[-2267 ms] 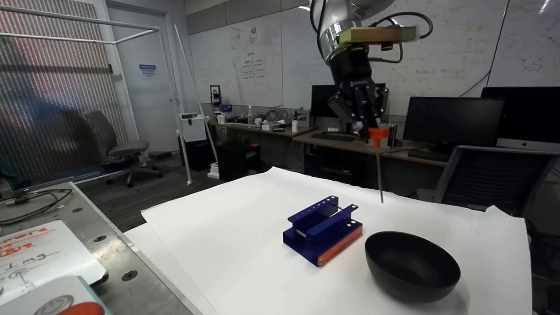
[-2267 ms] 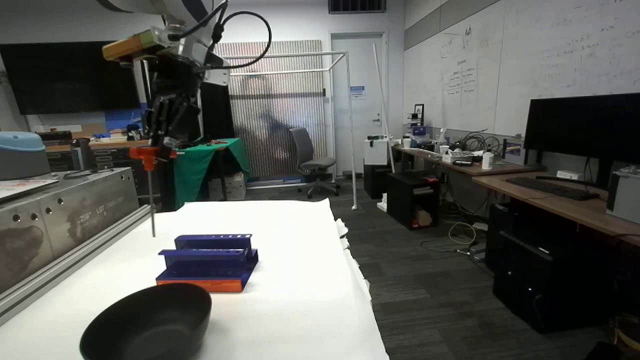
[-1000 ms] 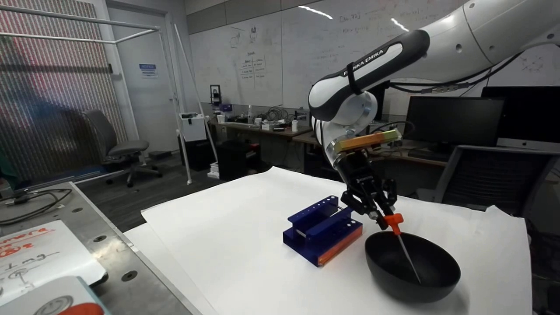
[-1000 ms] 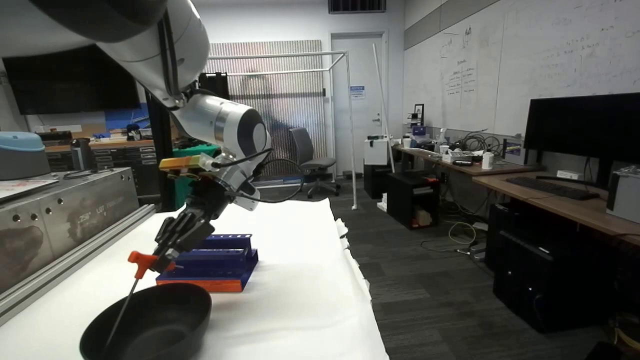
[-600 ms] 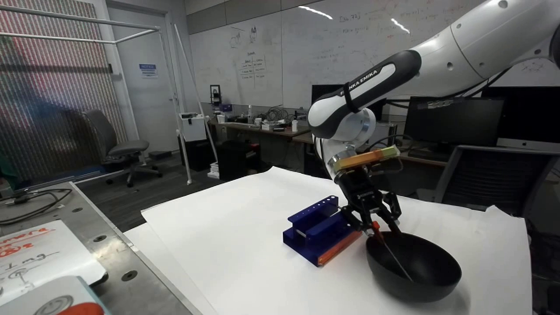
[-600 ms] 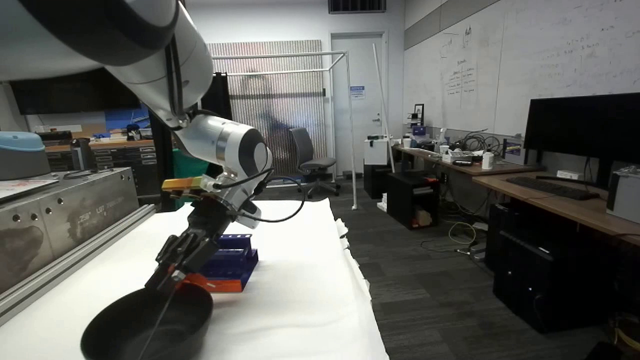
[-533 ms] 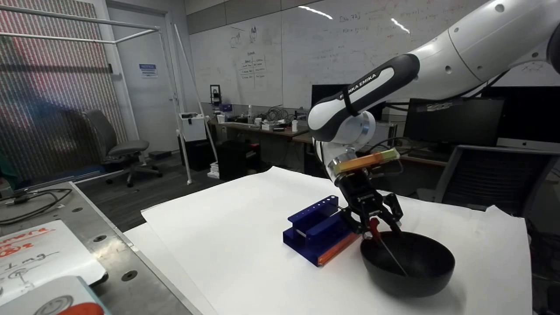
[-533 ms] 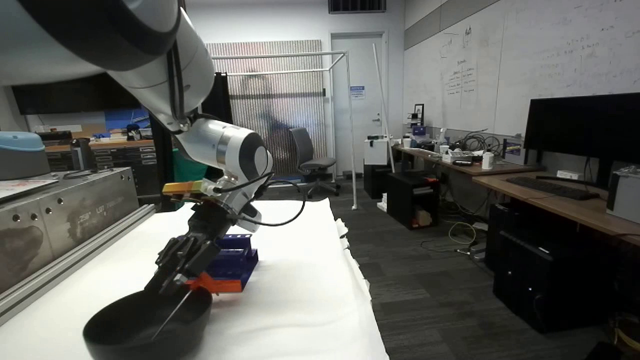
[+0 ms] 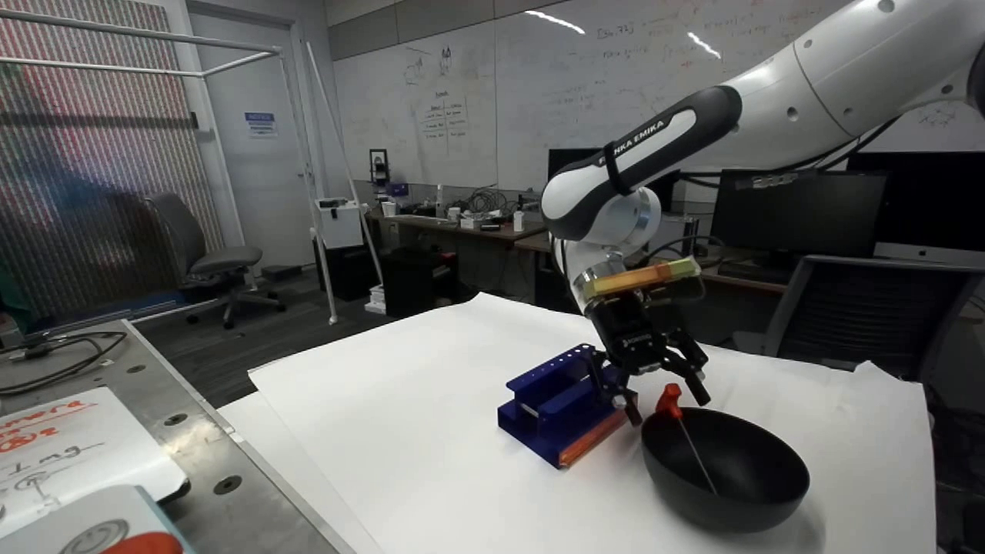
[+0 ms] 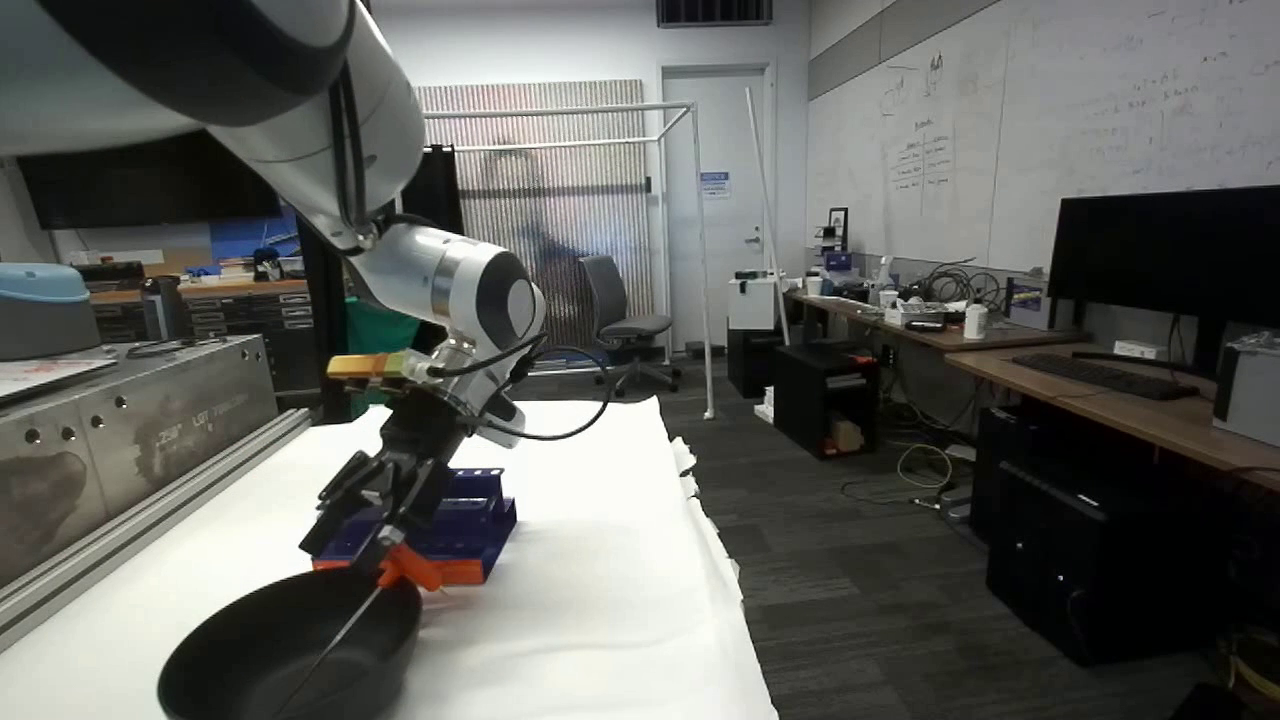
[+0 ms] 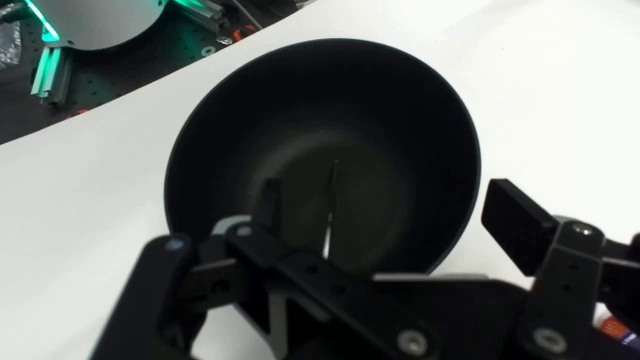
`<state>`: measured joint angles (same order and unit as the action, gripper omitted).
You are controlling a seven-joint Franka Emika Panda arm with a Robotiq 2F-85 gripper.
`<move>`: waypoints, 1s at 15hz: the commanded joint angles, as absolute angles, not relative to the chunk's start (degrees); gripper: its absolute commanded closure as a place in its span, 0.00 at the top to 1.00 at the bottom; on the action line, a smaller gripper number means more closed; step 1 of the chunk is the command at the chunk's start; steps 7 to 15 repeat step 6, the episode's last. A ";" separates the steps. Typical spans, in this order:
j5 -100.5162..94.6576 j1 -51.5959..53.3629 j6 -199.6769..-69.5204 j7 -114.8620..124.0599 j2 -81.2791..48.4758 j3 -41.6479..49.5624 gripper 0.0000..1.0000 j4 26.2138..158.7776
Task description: Put the orange object into the black bowl.
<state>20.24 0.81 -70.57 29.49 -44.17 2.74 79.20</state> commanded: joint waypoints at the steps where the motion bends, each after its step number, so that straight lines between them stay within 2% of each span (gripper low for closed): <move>1: 19.42 1.99 -73.64 27.64 -36.24 3.32 1.00 82.23; 6: 17.24 3.42 -77.23 24.10 -28.16 2.16 1.00 82.60; 15: 17.24 3.42 -77.23 24.10 -28.16 2.16 1.00 82.60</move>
